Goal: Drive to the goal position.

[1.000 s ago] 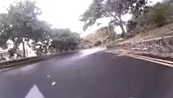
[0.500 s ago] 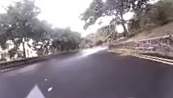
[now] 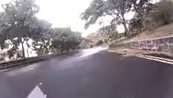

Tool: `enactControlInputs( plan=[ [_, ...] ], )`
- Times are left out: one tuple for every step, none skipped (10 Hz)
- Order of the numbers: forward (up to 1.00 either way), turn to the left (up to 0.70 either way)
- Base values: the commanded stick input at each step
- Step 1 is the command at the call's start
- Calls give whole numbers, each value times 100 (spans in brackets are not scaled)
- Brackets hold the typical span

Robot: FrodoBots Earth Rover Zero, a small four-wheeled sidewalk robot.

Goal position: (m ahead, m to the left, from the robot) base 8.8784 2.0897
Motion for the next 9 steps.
enactControlInputs(
  plan=[
    [70, 0],
    [70, 0],
    [70, 0],
    [70, 0],
    [70, 0],
    [70, -17],
    [70, -35],
    [70, -27],
    [70, 0]
  ],
)
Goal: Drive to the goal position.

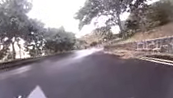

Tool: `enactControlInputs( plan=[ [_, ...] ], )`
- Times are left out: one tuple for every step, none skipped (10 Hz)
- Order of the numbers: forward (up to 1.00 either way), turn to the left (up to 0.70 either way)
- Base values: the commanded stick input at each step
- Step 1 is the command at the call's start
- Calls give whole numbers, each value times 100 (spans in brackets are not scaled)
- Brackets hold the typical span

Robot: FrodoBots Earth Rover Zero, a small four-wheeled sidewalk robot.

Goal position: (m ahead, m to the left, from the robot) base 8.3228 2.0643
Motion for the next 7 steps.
enactControlInputs(
  plan=[
    [70, 0],
    [70, 0],
    [70, 0],
    [70, 0],
    [70, 0],
    [70, 0],
    [70, 0]
  ],
)
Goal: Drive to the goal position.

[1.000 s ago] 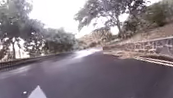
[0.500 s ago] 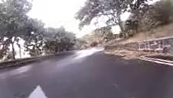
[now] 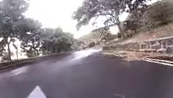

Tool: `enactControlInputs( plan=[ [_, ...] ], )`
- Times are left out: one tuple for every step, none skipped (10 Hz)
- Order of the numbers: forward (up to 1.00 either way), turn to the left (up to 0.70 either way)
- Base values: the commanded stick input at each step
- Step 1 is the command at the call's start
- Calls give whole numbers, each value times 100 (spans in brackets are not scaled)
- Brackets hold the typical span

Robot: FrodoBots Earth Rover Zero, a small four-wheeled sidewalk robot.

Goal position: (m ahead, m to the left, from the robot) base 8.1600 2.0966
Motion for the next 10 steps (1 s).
enactControlInputs(
  plan=[
    [70, 0],
    [70, 0],
    [70, 0],
    [70, 0],
    [70, -24],
    [70, -35],
    [70, -25],
    [70, 0],
    [70, 0],
    [70, 0]
  ],
)
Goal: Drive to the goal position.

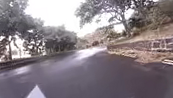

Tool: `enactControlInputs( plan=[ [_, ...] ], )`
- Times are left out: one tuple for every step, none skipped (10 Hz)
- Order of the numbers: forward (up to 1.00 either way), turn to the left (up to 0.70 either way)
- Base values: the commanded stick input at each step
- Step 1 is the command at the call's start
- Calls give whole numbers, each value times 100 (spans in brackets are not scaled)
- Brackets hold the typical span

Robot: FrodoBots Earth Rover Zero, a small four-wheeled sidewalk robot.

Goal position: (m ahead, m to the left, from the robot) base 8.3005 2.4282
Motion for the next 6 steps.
enactControlInputs(
  plan=[
    [70, 0],
    [70, 0],
    [70, 0],
    [70, 0],
    [70, 0],
    [70, 0]
  ],
)
